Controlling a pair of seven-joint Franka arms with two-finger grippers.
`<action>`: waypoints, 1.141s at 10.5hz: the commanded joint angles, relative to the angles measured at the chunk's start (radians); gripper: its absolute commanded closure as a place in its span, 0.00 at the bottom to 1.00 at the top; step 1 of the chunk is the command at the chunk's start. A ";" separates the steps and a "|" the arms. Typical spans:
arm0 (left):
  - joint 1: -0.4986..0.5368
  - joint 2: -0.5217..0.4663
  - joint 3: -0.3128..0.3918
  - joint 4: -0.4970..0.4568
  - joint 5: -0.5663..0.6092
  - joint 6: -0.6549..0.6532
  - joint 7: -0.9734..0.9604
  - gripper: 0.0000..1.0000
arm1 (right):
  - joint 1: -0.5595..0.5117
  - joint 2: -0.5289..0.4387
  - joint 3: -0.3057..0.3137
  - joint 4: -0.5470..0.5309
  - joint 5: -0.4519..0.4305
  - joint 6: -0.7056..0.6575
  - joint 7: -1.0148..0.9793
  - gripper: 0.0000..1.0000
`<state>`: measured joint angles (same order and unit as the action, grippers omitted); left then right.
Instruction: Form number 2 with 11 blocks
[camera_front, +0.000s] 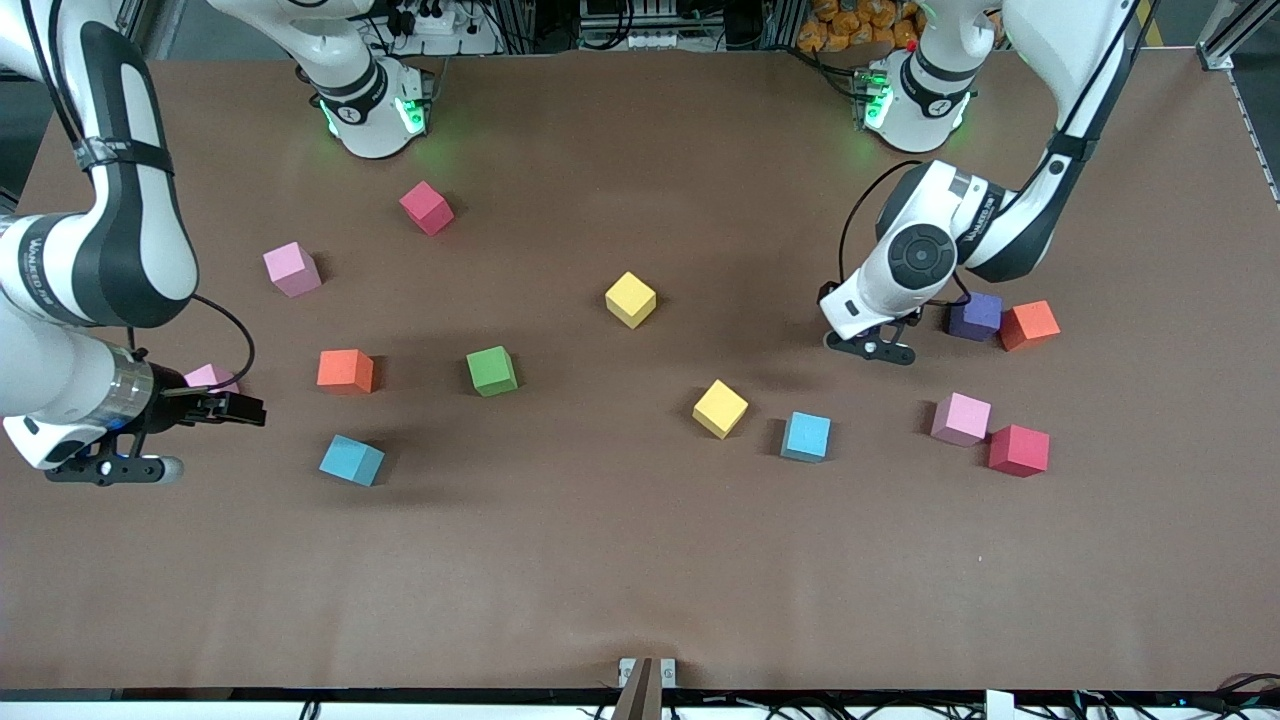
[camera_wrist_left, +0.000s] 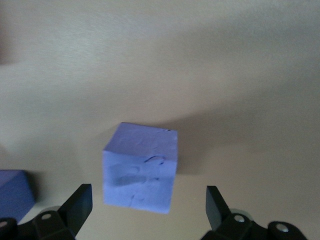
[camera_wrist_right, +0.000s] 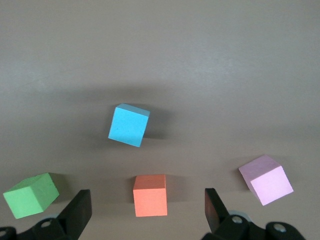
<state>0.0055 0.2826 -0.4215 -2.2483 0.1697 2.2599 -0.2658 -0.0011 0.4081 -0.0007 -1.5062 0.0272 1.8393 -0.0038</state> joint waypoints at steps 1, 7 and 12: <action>-0.002 0.024 -0.002 -0.020 0.046 0.043 -0.038 0.00 | 0.013 0.001 -0.004 0.018 0.013 -0.032 0.008 0.00; 0.007 -0.002 -0.002 -0.013 0.060 0.003 -0.030 0.00 | 0.023 0.003 -0.007 0.024 0.002 -0.012 0.007 0.00; 0.007 0.010 -0.002 0.013 0.068 -0.043 -0.017 0.00 | 0.027 0.011 -0.005 0.023 0.008 0.046 0.007 0.00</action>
<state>0.0110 0.2894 -0.4184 -2.2403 0.2102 2.2311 -0.2764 0.0233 0.4111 -0.0060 -1.4951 0.0272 1.8825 -0.0026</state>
